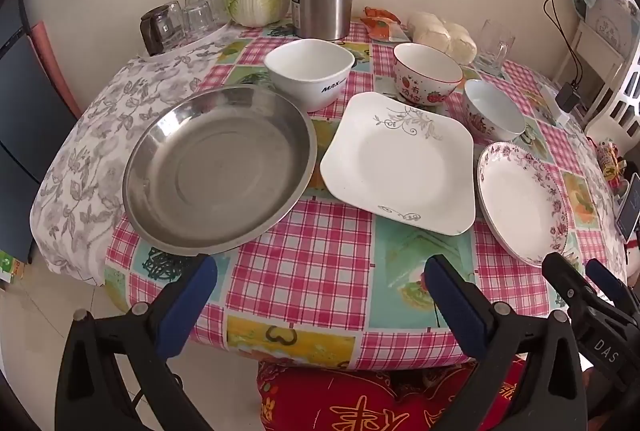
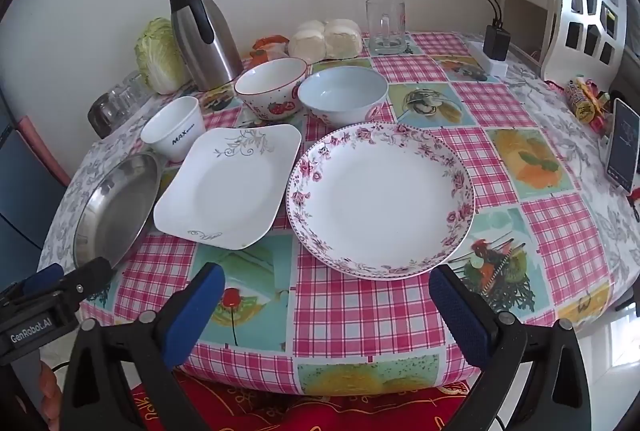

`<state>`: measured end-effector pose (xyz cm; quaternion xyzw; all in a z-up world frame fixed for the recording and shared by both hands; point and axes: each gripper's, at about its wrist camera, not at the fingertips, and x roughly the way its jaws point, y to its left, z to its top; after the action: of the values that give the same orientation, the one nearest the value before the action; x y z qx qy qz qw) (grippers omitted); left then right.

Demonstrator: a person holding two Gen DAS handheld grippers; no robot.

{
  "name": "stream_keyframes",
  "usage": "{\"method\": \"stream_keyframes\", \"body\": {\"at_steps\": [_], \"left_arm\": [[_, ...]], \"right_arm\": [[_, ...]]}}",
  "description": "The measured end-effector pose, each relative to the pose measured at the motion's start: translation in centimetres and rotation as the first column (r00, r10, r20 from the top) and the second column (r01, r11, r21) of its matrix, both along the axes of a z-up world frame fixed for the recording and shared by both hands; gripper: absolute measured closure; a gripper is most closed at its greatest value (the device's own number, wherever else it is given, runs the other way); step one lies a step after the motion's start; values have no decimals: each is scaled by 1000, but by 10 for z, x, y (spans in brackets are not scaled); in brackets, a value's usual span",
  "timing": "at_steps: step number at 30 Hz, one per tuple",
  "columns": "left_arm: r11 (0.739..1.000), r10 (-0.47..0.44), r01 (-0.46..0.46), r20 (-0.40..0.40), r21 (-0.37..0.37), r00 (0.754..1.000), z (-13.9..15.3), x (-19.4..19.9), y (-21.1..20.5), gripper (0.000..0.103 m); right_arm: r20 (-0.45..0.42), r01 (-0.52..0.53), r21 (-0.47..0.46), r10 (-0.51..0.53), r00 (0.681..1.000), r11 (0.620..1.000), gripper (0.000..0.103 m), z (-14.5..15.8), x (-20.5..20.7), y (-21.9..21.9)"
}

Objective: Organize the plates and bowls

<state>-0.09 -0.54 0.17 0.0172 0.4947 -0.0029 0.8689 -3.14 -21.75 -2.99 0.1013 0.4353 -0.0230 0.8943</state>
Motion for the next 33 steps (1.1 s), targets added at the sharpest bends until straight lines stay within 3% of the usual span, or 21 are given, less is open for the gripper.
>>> {"method": "stream_keyframes", "body": {"at_steps": [1, 2, 5, 15, 33], "left_arm": [[1000, -2, 2, 5, 15, 1000, 0, 0, -3, 0], [999, 15, -14, 9, -42, 1000, -1, -3, 6, 0], [1000, 21, -21, 14, 8, 1000, 2, -2, 2, 0], [999, 21, -23, 44, 34, 999, 7, -5, 5, 0], [999, 39, -39, 35, 16, 999, 5, -4, 8, 0]], "right_arm": [[-1, -1, 3, 1, 1000, 1000, 0, 0, 0, 0], [-6, 4, 2, -4, 1000, 1000, 0, 1, 1, -2], [-6, 14, 15, -14, 1000, 1000, 0, 2, 2, -7], [9, 41, 8, -41, 999, 999, 0, 3, -1, -6], [6, 49, 13, -49, 999, 999, 0, 0, 0, -7]]}}
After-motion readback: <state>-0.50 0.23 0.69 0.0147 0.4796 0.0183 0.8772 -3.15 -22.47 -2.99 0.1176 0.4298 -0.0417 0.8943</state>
